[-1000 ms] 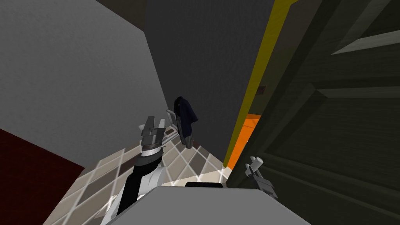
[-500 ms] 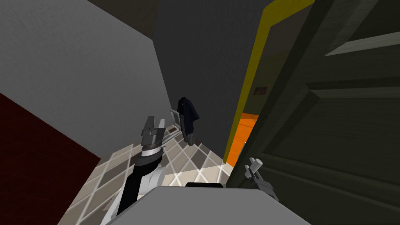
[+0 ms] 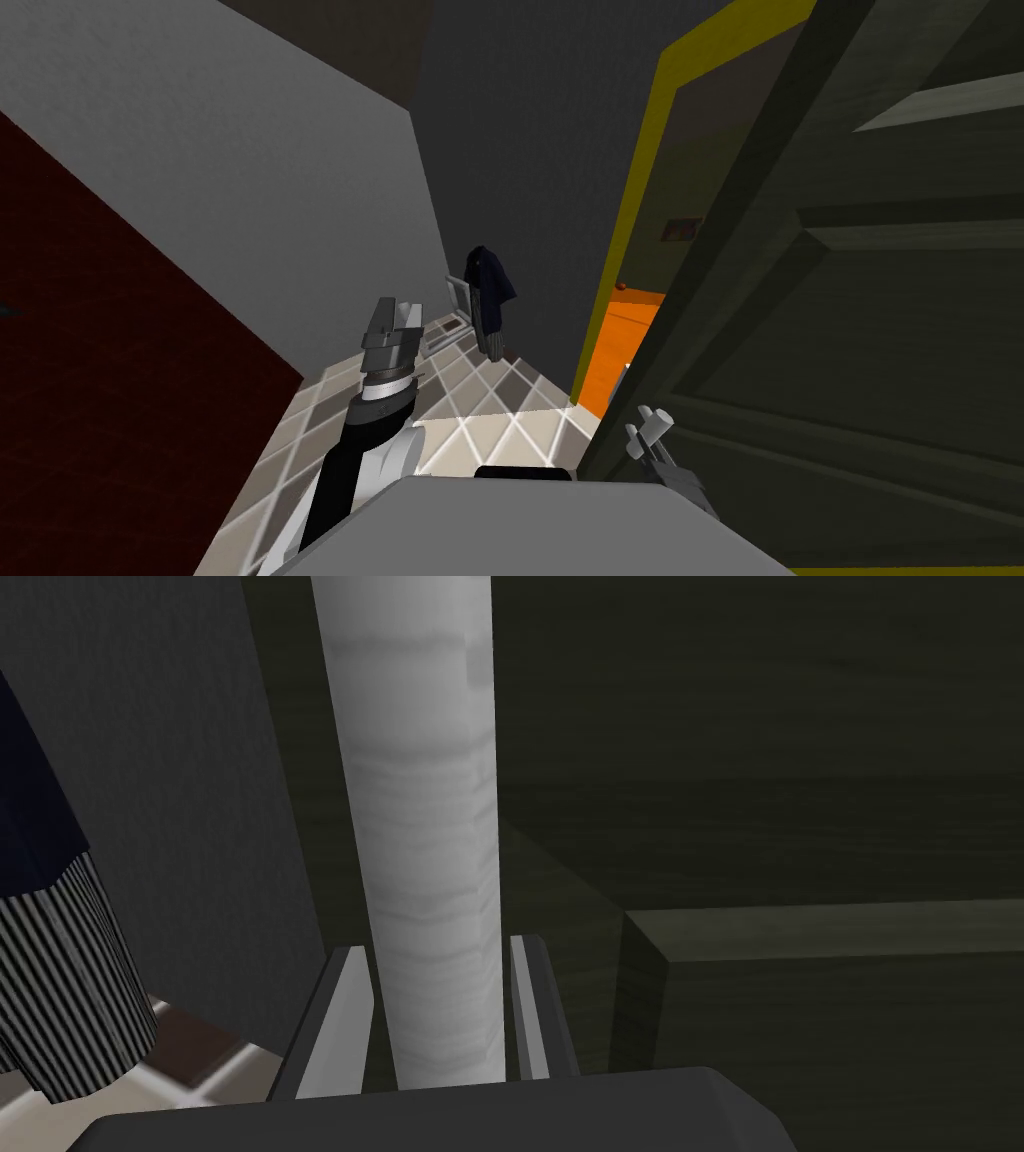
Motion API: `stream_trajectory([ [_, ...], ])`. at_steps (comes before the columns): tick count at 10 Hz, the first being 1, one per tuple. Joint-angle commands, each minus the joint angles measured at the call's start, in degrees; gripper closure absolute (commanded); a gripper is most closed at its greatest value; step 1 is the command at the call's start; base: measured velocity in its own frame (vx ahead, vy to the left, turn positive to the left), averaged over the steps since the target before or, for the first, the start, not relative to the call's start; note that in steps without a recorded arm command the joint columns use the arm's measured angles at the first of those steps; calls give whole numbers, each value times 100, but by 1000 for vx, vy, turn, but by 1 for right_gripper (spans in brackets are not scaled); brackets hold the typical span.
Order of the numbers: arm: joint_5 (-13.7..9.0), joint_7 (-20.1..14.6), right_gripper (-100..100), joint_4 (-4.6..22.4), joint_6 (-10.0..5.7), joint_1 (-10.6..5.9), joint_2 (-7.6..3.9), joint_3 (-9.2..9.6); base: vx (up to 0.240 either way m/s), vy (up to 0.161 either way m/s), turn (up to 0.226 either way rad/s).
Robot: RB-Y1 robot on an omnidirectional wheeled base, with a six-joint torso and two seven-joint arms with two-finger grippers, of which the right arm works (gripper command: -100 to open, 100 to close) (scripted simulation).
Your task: Pull the door open
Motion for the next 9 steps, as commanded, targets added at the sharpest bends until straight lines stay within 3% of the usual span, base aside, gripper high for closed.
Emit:
stream_trajectory([
  [1, 69, -99, 100, 68, -106, 26, -58, 127, -240, -40, 117],
  [3, 72, -87, 100, 21, -93, 46, -74, 133, -171, -27, 70],
  [9, 230, -463, 100, 381, -449, -34, -285, 423, -252, -15, 153],
])
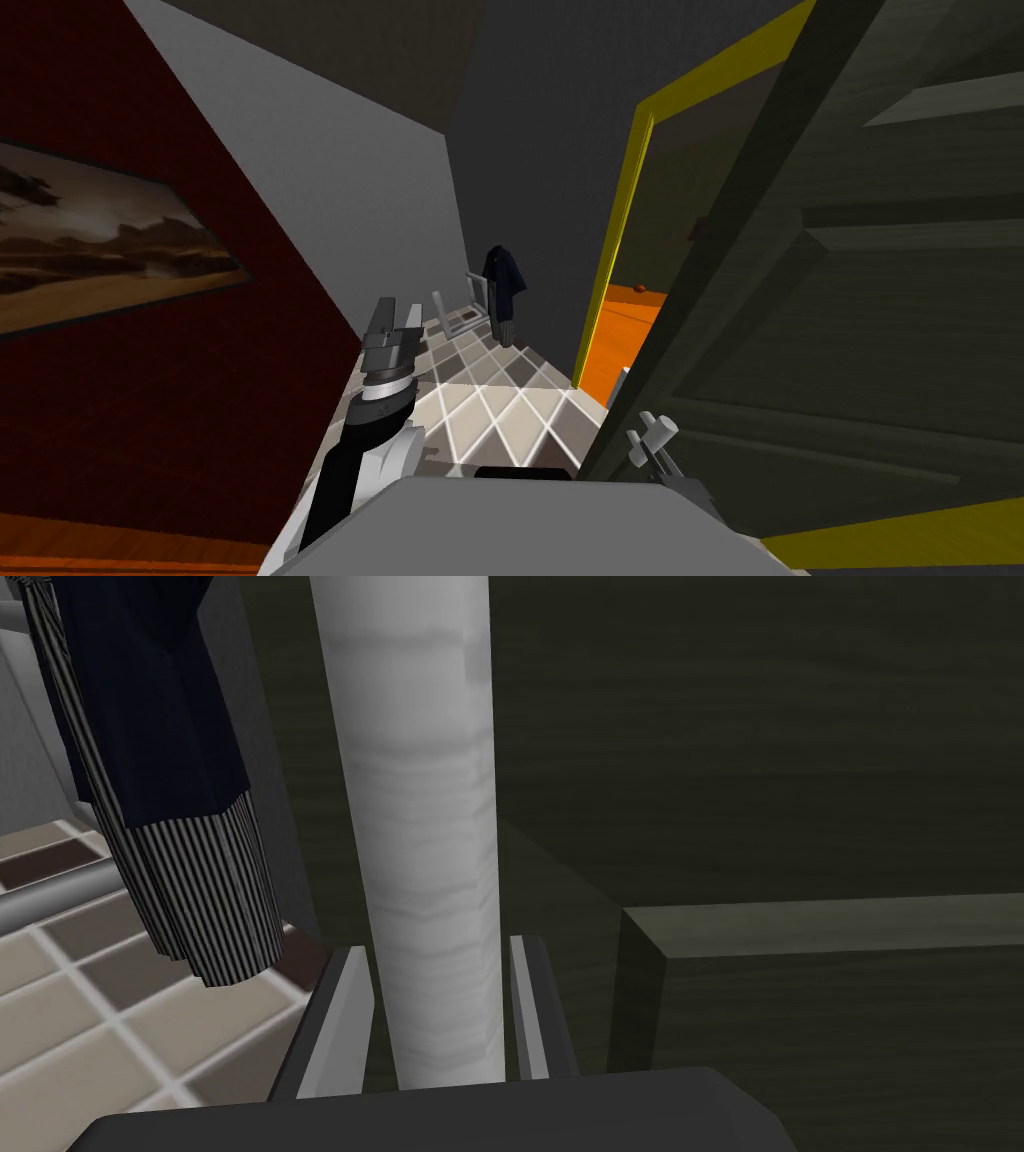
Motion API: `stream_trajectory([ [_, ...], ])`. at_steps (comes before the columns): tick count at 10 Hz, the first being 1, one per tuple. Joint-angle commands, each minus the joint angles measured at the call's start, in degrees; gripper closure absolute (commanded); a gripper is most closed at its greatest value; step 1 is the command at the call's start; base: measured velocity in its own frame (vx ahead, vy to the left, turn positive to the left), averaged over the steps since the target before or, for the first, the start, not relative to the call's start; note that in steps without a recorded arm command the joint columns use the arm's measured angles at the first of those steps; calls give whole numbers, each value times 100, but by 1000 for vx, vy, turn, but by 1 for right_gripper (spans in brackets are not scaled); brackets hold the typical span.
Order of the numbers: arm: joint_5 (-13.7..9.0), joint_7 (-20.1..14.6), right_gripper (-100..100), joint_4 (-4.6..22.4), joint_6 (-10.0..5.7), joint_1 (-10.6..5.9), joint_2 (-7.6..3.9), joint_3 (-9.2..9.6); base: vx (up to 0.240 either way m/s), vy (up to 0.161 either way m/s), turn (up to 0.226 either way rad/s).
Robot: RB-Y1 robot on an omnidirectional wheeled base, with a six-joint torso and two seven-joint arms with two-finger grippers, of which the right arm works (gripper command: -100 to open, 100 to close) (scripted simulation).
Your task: Pull the door open
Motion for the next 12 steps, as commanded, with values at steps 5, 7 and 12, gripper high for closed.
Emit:
stream_trajectory([
  [5, 95, -216, 100, 269, -194, -101, -64, 164, -174, -25, 102],
  [7, 124, -293, 100, 354, -259, -140, -100, 215, -203, -31, 115],
  [12, 203, -501, 100, 587, -433, -244, -196, 355, -215, -37, 126],
])
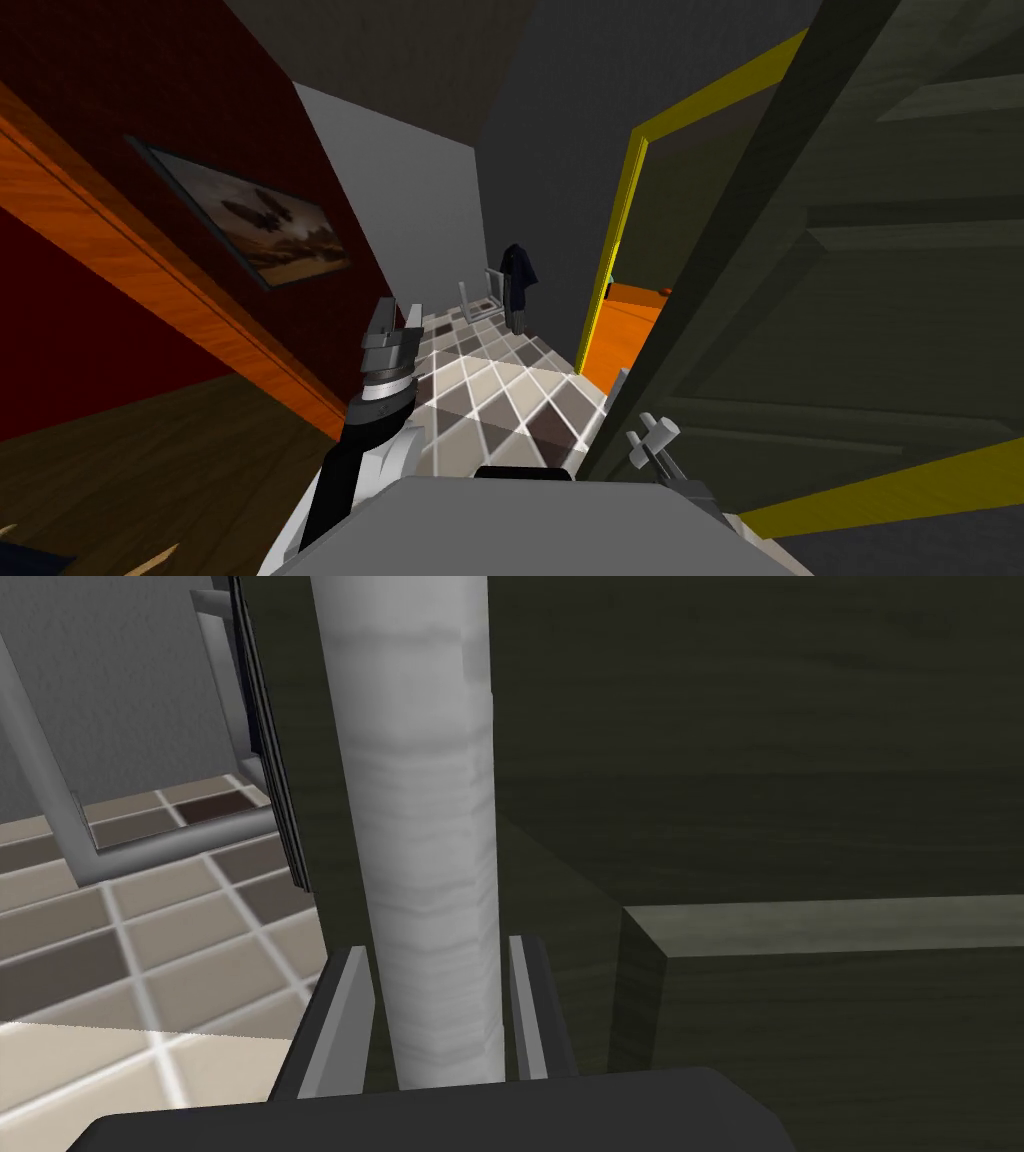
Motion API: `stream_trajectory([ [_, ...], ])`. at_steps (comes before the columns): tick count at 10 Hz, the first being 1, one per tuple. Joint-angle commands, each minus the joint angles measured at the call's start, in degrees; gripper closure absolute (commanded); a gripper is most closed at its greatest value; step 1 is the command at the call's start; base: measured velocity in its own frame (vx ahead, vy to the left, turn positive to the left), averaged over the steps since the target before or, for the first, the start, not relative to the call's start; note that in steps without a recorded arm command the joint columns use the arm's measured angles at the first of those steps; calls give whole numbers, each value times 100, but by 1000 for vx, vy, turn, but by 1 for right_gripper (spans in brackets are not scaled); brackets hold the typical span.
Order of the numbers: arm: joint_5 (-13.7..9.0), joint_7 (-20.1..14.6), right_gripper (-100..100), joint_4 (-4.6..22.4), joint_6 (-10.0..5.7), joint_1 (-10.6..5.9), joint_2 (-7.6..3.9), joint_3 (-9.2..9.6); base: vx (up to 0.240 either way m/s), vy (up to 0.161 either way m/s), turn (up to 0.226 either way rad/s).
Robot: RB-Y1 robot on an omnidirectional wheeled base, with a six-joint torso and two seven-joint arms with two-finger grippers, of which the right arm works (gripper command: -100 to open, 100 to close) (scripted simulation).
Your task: Pull the door open
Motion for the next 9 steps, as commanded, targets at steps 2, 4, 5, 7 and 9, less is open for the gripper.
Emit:
stream_trajectory([
  [2, 17, -44, 100, 50, -33, -26, -15, 29, -155, -25, 64],
  [4, 46, -111, 100, 137, -78, -58, -29, 77, -150, -20, 117],
  [5, 58, -140, 100, 175, -102, -76, -38, 95, -176, -36, 101],
  [7, 85, -206, 100, 262, -157, -117, -59, 134, -184, -58, 141],
  [9, 113, -275, 100, 352, -214, -160, -80, 176, -209, -49, 127],
])
